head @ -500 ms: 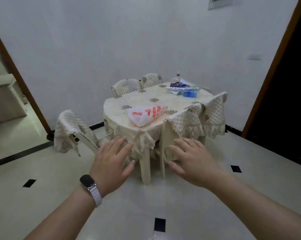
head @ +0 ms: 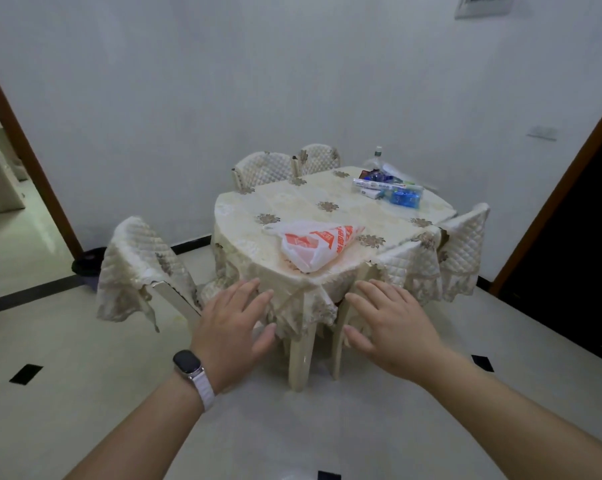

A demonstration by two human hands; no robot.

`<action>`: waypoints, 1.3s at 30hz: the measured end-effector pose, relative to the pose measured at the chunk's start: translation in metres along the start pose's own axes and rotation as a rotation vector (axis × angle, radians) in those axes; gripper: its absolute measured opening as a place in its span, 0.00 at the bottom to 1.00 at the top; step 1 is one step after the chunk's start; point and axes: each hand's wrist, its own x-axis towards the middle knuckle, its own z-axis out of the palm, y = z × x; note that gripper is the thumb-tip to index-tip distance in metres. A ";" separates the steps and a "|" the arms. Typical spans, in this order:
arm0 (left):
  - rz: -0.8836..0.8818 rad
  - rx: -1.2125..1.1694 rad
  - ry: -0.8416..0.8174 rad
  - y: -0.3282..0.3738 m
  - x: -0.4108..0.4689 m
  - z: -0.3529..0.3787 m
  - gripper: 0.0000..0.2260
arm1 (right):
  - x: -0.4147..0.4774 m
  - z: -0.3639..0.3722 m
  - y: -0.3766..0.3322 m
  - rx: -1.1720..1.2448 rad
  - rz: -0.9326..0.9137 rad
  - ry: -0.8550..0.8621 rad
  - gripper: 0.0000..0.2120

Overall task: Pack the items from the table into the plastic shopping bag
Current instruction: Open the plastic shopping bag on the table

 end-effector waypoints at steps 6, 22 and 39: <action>0.025 -0.025 -0.051 -0.032 0.044 0.034 0.23 | 0.048 0.032 0.015 -0.006 0.039 0.001 0.25; 0.052 0.029 -0.208 -0.109 0.250 0.156 0.22 | 0.219 0.189 0.114 0.182 0.221 -0.176 0.25; 0.171 -0.133 -0.396 -0.210 0.398 0.305 0.21 | 0.337 0.310 0.146 0.250 0.527 -0.331 0.30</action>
